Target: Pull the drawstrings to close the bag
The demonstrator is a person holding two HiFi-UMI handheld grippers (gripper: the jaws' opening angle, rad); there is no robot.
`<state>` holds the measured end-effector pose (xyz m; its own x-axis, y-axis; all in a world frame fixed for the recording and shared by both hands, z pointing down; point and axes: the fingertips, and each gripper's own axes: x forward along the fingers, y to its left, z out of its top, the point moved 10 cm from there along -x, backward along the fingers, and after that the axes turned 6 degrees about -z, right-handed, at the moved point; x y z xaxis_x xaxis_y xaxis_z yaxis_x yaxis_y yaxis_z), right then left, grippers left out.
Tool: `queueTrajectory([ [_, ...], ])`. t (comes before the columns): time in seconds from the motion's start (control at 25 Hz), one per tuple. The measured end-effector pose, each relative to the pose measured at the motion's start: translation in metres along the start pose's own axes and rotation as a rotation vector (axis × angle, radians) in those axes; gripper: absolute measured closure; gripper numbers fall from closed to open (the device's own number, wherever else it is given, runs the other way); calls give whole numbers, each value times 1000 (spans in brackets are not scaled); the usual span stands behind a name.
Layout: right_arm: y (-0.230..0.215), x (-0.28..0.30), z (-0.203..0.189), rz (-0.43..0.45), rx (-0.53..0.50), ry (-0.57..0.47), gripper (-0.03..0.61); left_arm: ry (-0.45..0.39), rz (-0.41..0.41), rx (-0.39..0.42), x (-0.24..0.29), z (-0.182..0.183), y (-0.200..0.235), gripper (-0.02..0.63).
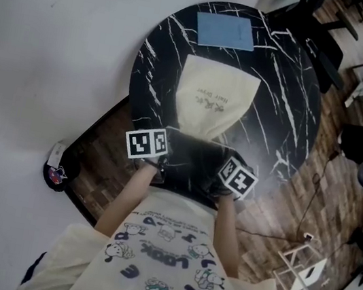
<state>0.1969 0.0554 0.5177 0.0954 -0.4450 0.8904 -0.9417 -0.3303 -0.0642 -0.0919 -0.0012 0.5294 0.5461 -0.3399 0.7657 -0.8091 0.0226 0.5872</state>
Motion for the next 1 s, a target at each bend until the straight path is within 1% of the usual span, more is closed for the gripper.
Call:
queueTrajectory([
  [0.2, -12, 2, -2, -5, 58, 1, 558, -7, 15, 7, -2, 2, 5, 568],
  [0.36, -15, 2, -2, -24, 69, -10, 560, -4, 13, 7, -2, 2, 6, 567],
  [0.64, -18, 0, -1, -78, 120, -38, 560, -27, 40, -6, -4, 2, 6, 568],
  [0.72, -21, 1, -2, -81, 145, -39, 560, -32, 40, -7, -5, 3, 6, 566],
  [0.76, -22, 1, -2, -80, 156, -37, 560, -33, 36, -19, -5, 4, 7, 566],
  [0.84, -23, 2, -3, -67, 161, -28, 560, -30, 34, -30, -5, 3, 10, 566],
  [0.88, -22, 2, -4, -54, 151, -23, 560, -30, 37, -5, -6, 2, 9, 567],
  [1.0, -19, -1, -4, -14, 61, -27, 558, -18, 36, 150, -7, 3, 3, 566],
])
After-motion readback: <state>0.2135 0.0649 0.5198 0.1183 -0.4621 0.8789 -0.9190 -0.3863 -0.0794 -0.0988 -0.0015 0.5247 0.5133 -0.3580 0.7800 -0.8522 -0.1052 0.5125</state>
